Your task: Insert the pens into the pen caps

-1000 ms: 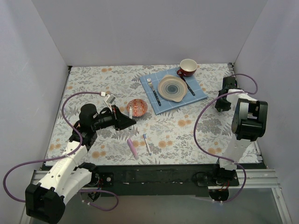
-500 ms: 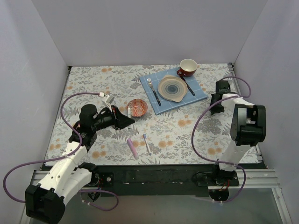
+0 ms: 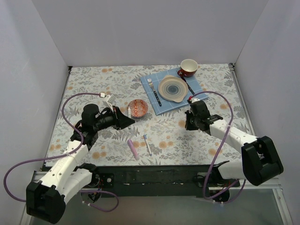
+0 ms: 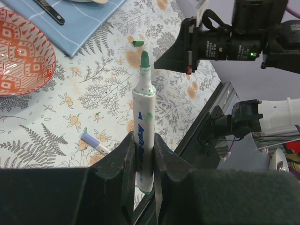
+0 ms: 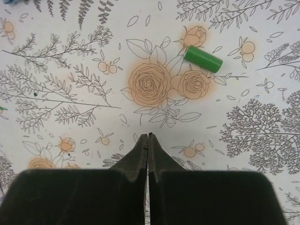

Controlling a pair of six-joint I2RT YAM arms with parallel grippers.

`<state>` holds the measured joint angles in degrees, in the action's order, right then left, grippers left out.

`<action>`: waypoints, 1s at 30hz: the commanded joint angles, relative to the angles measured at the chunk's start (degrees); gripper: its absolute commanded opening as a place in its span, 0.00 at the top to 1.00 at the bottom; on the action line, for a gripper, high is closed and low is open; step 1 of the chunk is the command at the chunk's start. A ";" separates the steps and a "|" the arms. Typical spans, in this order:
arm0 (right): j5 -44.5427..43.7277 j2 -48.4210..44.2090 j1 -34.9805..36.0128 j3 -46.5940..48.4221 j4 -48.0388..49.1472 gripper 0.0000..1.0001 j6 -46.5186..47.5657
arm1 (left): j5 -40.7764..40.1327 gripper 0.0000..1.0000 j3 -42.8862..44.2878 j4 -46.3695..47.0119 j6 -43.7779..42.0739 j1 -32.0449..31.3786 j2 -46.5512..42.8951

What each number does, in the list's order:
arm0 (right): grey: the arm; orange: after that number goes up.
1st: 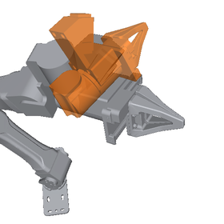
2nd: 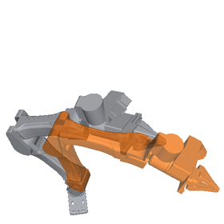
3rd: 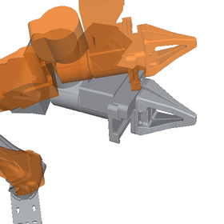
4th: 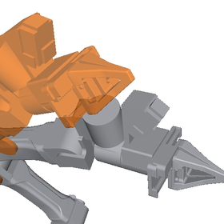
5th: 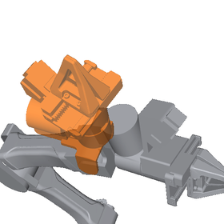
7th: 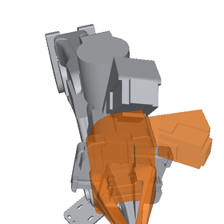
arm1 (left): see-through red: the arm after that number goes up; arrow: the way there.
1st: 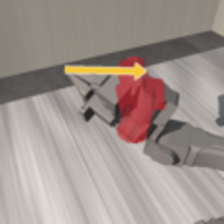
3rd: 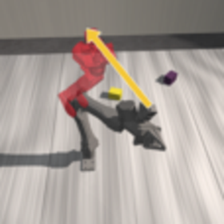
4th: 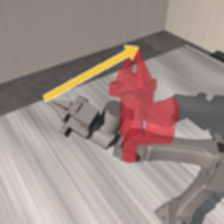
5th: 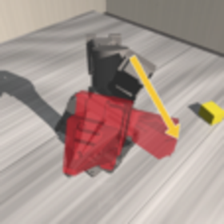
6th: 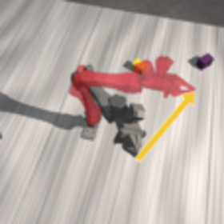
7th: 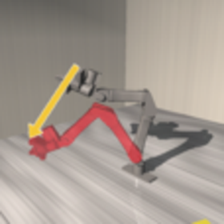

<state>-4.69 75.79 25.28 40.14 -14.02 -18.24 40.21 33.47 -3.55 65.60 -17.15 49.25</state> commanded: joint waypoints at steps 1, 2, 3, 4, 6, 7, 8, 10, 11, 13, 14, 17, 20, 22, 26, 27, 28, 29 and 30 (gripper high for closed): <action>1.44 -3.28 1.44 -1.56 5.06 0.99 -3.56 | -0.50 1.00 1.07 -1.37 -0.04 0.01 3.29; 0.31 -3.80 1.44 -1.56 4.80 0.99 -3.47 | 0.39 1.00 1.42 -1.54 0.05 0.01 4.09; -0.66 -3.81 1.44 -1.56 4.71 0.99 -3.12 | 1.01 1.00 1.42 -1.55 0.22 0.01 4.79; -1.80 -3.72 1.44 -0.95 4.27 0.99 -2.25 | 2.06 1.00 1.59 -1.46 0.40 0.01 5.67; -7.77 -2.76 1.35 0.37 3.39 0.94 -0.41 | 2.42 1.00 1.60 -0.93 0.40 0.01 5.85; -9.01 -2.14 1.44 0.99 3.56 0.83 1.00 | 2.42 1.00 1.42 -0.93 0.23 0.01 5.42; -12.42 -0.22 1.35 3.52 2.34 0.74 2.14 | 2.33 1.00 1.42 -0.84 -0.03 0.01 5.07; -14.99 2.51 0.22 7.48 -2.03 0.57 -1.78 | 1.90 1.00 0.98 -0.49 -0.04 0.01 4.10; -13.78 4.52 -0.57 10.72 -4.41 0.57 -7.45 | 1.72 1.00 0.81 -0.23 0.14 0.01 3.92; -12.28 5.07 -0.58 11.54 -3.47 0.54 -13.63 | 1.89 1.00 0.71 -0.05 0.05 0.01 3.74; -13.84 5.68 -0.67 12.76 -4.60 0.54 -21.93 | 2.07 1.00 0.72 -0.05 0.14 0.01 3.83; -20.50 11.11 -0.93 18.98 -14.84 0.58 -36.82 | 2.42 1.00 0.80 -0.23 -0.12 0.01 3.74; -22.29 22.27 -1.89 35.84 -38.57 0.58 -52.65 | 2.51 1.00 0.80 -0.31 -0.21 0.01 3.22; -21.68 29.55 -2.42 46.05 -50.73 0.58 -59.00 | 2.16 1.00 0.80 -0.49 -0.47 0.01 2.43; -14.76 34.42 -4.27 48.81 -53.31 0.59 -64.63 | 1.81 1.00 0.98 -0.93 -0.92 0.01 1.63; -14.04 34.60 -4.62 47.93 -52.87 0.58 -65.95 | 1.72 1.00 0.89 -1.02 -1.00 0.01 1.55; -13.77 34.34 -4.80 46.10 -50.95 0.57 -67.70 | 1.72 1.00 1.07 -1.11 -1.09 0.01 1.20; -13.25 33.99 -5.41 44.95 -49.89 0.57 -68.24 | 1.81 1.00 0.98 -1.19 -1.09 0.01 1.11; -12.81 33.55 -5.76 43.98 -48.57 0.56 -68.51 | 1.98 1.00 0.89 -1.19 -1.09 0.01 1.11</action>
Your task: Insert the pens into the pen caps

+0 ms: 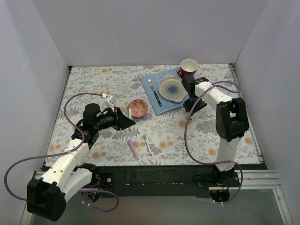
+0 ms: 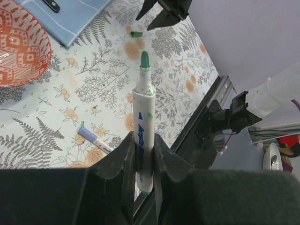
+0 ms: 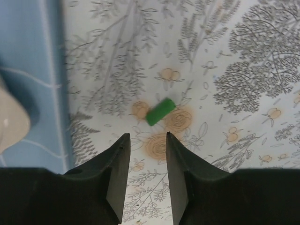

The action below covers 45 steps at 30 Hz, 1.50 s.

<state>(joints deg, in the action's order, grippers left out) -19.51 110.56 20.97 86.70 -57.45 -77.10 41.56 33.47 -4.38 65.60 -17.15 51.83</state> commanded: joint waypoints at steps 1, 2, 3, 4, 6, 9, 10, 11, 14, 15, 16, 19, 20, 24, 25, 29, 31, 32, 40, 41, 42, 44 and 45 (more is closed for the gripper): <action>2.37 -2.01 -1.63 -3.37 -4.00 0.55 -10.00 | 0.80 1.00 0.98 -0.28 -1.09 0.01 -1.73; 2.98 -2.28 -1.90 -4.33 -3.03 0.55 -10.70 | 0.98 1.00 0.89 -0.28 -1.09 -0.08 -1.74; 2.90 -2.54 -1.81 -4.52 -2.93 0.54 -11.22 | 0.98 1.00 0.89 -0.28 -1.09 -0.08 -1.82; 2.72 -2.72 -1.81 -4.60 -3.10 0.53 -11.75 | 1.07 1.00 0.89 -0.36 -1.18 -0.08 -1.91; 1.84 -2.63 -1.99 -5.04 -3.20 0.52 -12.72 | 1.24 1.00 1.07 -0.36 -1.27 -0.08 -1.83; 2.72 -2.20 -2.69 -6.62 -0.65 0.52 -12.29 | 1.59 1.00 1.07 -0.36 -1.27 -0.08 -2.09; 2.63 -1.85 -2.78 -6.98 0.40 0.52 -11.85 | 1.51 1.00 1.07 -0.28 -1.27 -0.08 -2.17; 2.55 -1.49 -3.13 -7.15 0.67 0.52 -11.76 | 1.42 1.00 1.07 -0.36 -1.35 -0.08 -2.35; 3.25 -0.35 -3.92 -6.80 0.76 0.52 -11.41 | 1.33 1.00 0.98 -0.36 -1.35 -0.17 -2.61; 3.07 -0.35 -3.92 -6.89 0.85 0.52 -11.67 | 1.16 1.00 0.98 -0.36 -1.36 -0.17 -2.61; 3.07 -0.52 -3.92 -7.06 1.28 0.53 -11.76 | 1.07 1.00 0.98 -0.36 -1.36 -0.17 -2.53; 1.67 -1.05 -3.66 -8.55 1.81 0.55 -12.46 | 1.07 1.00 0.89 -0.28 -1.36 -0.17 -2.53; 1.40 -1.05 -3.57 -9.43 2.43 0.55 -12.46 | 1.07 1.00 0.98 -0.36 -1.44 -0.17 -2.53; 3.86 -0.79 -2.87 -14.18 6.91 0.58 -12.11 | 0.54 1.00 1.07 -0.45 -1.62 -0.17 -2.70; 3.95 -0.35 -2.87 -14.62 7.35 0.58 -12.20 | 0.54 1.00 1.07 -0.36 -1.71 -0.17 -2.70; 3.95 0.88 -2.43 -13.31 6.57 0.59 -11.85 | 0.36 1.00 0.98 -0.71 -1.79 -0.17 -2.44; 3.78 0.97 -2.16 -13.13 6.04 0.61 -11.41 | -0.07 1.00 1.07 -0.89 -1.88 -0.17 -2.35; 3.34 1.06 -1.73 -13.31 6.03 0.64 -10.97 | -0.16 1.00 1.15 -0.89 -1.88 -0.17 -2.53; 0.26 1.76 1.87 -19.88 11.20 0.99 3.06 | -1.57 1.00 1.24 -1.68 -2.58 -0.17 -3.05; -0.18 1.50 2.75 -21.55 12.00 0.99 4.84 | -1.74 1.00 1.42 -1.86 -2.59 -0.25 -3.14; -0.27 1.06 3.19 -23.13 12.97 0.99 6.16 | -2.18 1.00 1.42 -2.03 -2.76 -0.26 -3.14; 1.21 -1.30 3.90 -28.93 17.27 0.99 10.03 | -3.59 1.00 1.59 -2.47 -2.85 -0.78 -3.06; 2.10 -2.62 4.08 -30.95 20.07 0.99 11.69 | -4.11 1.00 1.68 -2.65 -2.85 -1.13 -2.88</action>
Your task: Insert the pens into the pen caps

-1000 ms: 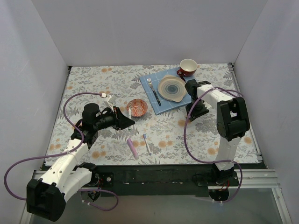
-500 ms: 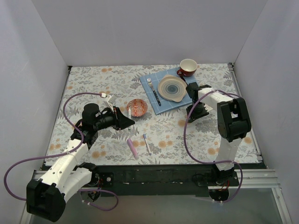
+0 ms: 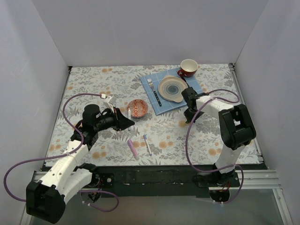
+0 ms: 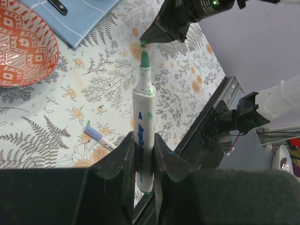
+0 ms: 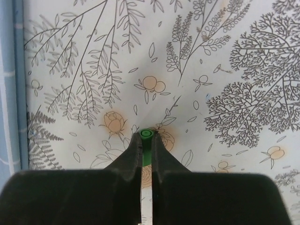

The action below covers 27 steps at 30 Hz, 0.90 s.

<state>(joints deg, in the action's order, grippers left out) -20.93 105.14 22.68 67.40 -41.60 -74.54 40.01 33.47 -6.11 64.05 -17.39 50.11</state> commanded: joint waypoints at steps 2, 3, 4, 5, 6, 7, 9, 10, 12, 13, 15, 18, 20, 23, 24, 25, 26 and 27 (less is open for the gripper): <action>6.41 -1.94 2.98 -17.37 12.20 0.99 15.27 | -4.23 1.00 2.21 -1.45 -0.51 -3.26 -0.10; 7.21 -3.44 3.16 -18.78 14.08 0.99 17.57 | -4.67 1.00 2.47 -1.36 0.10 -4.40 0.42; 8.00 -6.15 3.69 -19.84 15.23 0.99 19.16 | -5.98 1.00 3.00 -1.36 0.80 -7.02 1.39; 8.27 -7.31 3.78 -20.02 16.63 0.99 21.78 | -6.60 1.00 2.91 -1.01 2.55 -8.35 1.83; 8.79 -9.41 3.87 -20.20 17.34 0.99 23.20 | -6.96 1.00 2.74 -0.40 3.70 -10.89 2.10; 10.54 -10.39 4.04 -20.55 18.39 0.99 24.43 | -7.22 1.00 1.78 1.78 4.76 -12.04 2.27; 13.88 -13.28 4.30 -22.91 23.65 0.99 28.03 | -8.01 1.00 0.11 4.60 8.26 -15.02 2.71; 16.94 -14.08 4.39 -23.97 25.33 0.99 29.44 | -8.28 1.00 -0.68 7.75 9.41 -16.18 3.06; 18.11 -15.66 4.66 -25.56 27.97 0.99 32.34 | -10.30 1.00 -2.62 9.79 10.91 -19.59 4.99; 18.55 -16.11 4.74 -25.82 28.42 0.99 33.31 | -10.82 1.00 -3.06 11.19 11.18 -20.66 5.87; 20.48 -17.68 4.75 -26.43 30.60 0.99 36.72 | -11.79 1.00 -4.46 13.13 12.06 -23.73 8.50; 24.88 -21.45 4.75 -27.40 32.72 0.99 37.72 | -11.53 1.00 -6.84 19.19 14.95 -25.85 11.40; 26.29 -23.22 4.75 -27.32 33.52 0.99 37.89 | -11.45 1.00 -7.37 22.89 16.19 -26.73 12.99; 27.69 -26.03 5.01 -26.62 33.17 0.99 37.81 | -11.88 1.00 -7.46 26.14 16.46 -28.22 16.24; 27.87 -27.09 5.10 -26.53 33.08 0.99 37.72 | -11.80 1.00 -7.46 27.02 16.63 -28.58 17.29; 28.13 -27.70 5.36 -26.44 32.99 0.99 37.63 | -11.27 1.00 -7.81 29.20 16.98 -28.67 19.05; 28.74 -28.32 5.53 -26.44 33.08 0.99 37.37 | -10.92 1.00 -7.98 30.27 17.51 -28.75 20.19; 28.92 -29.54 5.62 -26.44 32.91 0.99 37.10 | -10.48 1.00 -7.99 31.50 17.86 -29.19 21.16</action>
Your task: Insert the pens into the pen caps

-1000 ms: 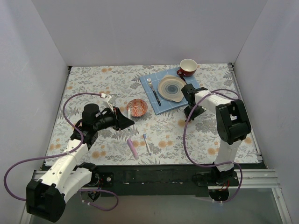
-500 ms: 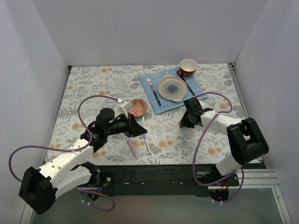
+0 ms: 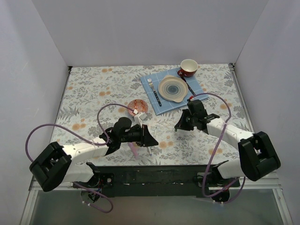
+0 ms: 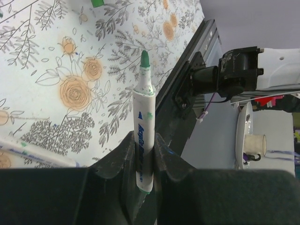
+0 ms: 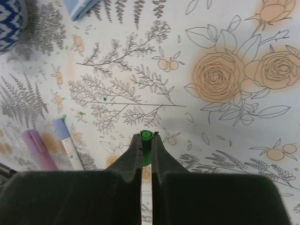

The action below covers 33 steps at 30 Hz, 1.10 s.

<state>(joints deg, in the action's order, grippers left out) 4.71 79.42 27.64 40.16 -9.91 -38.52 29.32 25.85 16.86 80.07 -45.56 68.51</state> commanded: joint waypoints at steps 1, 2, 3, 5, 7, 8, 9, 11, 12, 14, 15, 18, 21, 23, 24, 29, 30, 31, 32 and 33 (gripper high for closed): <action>3.37 -4.70 1.01 0.79 1.30 0.99 0.82 | 0.56 1.00 -0.44 10.36 2.19 -1.11 3.73; 3.90 -5.49 1.10 0.53 1.73 0.99 0.21 | 0.82 1.00 -0.45 11.34 2.37 -1.46 5.56; 4.16 -7.42 1.19 0.44 1.91 0.99 -0.06 | 1.00 1.00 -0.53 12.05 2.63 -1.98 6.36; 4.78 -9.36 1.28 0.01 2.44 0.99 -0.85 | 1.26 1.00 -0.18 14.16 2.81 -2.69 8.29; 5.22 -12.52 1.54 -0.52 3.75 0.99 -2.43 | 1.61 1.00 0.08 15.91 3.16 -3.30 9.36; 5.48 -13.49 1.72 -0.78 4.63 0.99 -2.96 | 1.79 1.00 0.17 16.62 3.42 -3.48 9.88; 5.57 -15.33 1.80 -1.74 6.38 0.99 -4.53 | 2.05 1.00 0.26 17.41 4.64 -3.57 10.84; 5.40 -16.83 2.68 -2.45 7.71 0.99 -5.94 | 2.14 1.00 0.43 19.34 5.97 -3.66 11.82; 5.31 -17.88 3.03 -2.46 7.89 0.99 -6.38 | 2.58 1.00 0.52 19.96 6.41 -3.66 12.52; 4.61 -18.51 3.91 -2.37 7.89 0.99 -7.44 | 2.58 1.00 1.05 21.02 7.11 -3.92 13.05; 4.43 -19.21 4.18 -2.46 7.98 0.99 -7.70 | 2.50 1.00 1.66 21.02 7.03 -4.10 13.31; 4.43 -19.65 5.14 -2.63 8.85 0.99 -8.76 | 2.14 1.00 3.33 20.05 6.41 -4.54 14.63; 4.26 -19.39 6.46 -2.28 9.30 0.99 -9.38 | 2.23 1.00 3.95 19.87 6.15 -4.71 15.69; 3.64 -19.30 7.34 -2.19 9.38 0.99 -9.64 | 2.23 1.00 4.39 19.96 6.15 -4.89 16.04; 3.47 -19.13 7.60 -2.28 9.30 0.99 -9.82 | 2.23 1.00 4.48 19.96 6.06 -4.98 16.13; 3.20 -18.60 8.66 -2.19 10.78 0.99 -10.17 | 2.41 1.00 5.09 19.52 5.71 -5.15 16.74; 3.11 -18.34 8.83 -2.11 10.88 0.99 -10.17 | 2.49 1.00 5.27 19.35 5.53 -5.15 16.66; 2.85 -18.25 9.10 -2.02 10.70 0.99 -10.17 | 2.41 1.00 5.18 19.26 5.45 -5.15 16.66; 2.76 -18.07 9.19 -1.93 10.70 0.99 -10.17 | 2.32 1.00 5.35 19.17 5.44 -5.24 16.74; 2.76 -17.98 9.28 -2.02 10.70 0.99 -10.17 | 2.15 1.00 5.44 18.82 5.27 -5.24 16.57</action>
<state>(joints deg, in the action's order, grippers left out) 8.45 61.10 36.25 37.69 -2.26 -48.14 30.98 29.36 35.59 86.41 -50.43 85.32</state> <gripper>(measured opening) 0.066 0.146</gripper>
